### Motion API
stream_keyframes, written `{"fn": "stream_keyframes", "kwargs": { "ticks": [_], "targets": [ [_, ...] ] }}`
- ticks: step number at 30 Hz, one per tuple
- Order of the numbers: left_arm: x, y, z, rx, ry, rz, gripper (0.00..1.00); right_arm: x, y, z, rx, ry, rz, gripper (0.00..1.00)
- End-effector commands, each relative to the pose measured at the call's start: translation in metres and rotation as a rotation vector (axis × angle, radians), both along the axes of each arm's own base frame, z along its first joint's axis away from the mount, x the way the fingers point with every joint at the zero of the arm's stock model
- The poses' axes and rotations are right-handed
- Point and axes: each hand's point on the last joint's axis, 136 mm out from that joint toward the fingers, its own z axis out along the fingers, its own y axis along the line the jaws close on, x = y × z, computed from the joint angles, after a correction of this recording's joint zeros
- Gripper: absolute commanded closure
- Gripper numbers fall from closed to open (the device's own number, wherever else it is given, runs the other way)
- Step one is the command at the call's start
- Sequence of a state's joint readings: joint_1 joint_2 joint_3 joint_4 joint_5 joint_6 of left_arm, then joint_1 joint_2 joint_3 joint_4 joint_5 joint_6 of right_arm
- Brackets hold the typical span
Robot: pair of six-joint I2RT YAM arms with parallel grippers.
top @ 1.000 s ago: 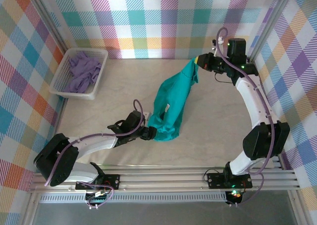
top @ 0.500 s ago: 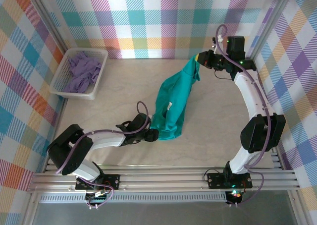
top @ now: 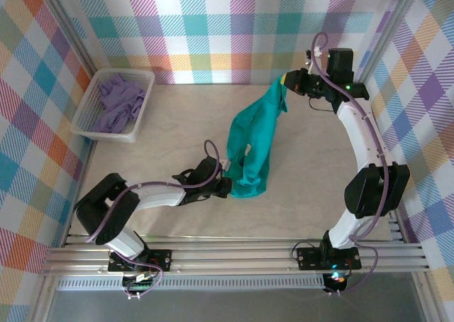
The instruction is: Fold the inside-out t-shirt
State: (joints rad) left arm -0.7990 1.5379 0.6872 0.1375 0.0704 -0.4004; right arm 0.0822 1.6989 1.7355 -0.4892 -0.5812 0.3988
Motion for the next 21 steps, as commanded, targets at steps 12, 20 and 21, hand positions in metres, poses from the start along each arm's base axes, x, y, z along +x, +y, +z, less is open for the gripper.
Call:
{"fn": "stream_keyframes", "kwargs": {
  "ticks": [12, 20, 21],
  "targets": [
    [0.018, 0.191, 0.397, 0.076, -0.892, 0.567, 1.0, -0.155, -0.055, 0.222, -0.108, -0.712, -0.179, 1.0],
    [-0.019, 0.214, 0.495, 0.013, -1.051, 0.558, 1.0, -0.242, -0.062, 0.277, -0.13, -0.906, -0.229, 1.0],
    [-0.02, 0.215, 0.498, 0.031, -1.052, 0.558, 1.0, -0.249, -0.062, 0.28, -0.131, -0.917, -0.232, 1.0]
  ]
}}
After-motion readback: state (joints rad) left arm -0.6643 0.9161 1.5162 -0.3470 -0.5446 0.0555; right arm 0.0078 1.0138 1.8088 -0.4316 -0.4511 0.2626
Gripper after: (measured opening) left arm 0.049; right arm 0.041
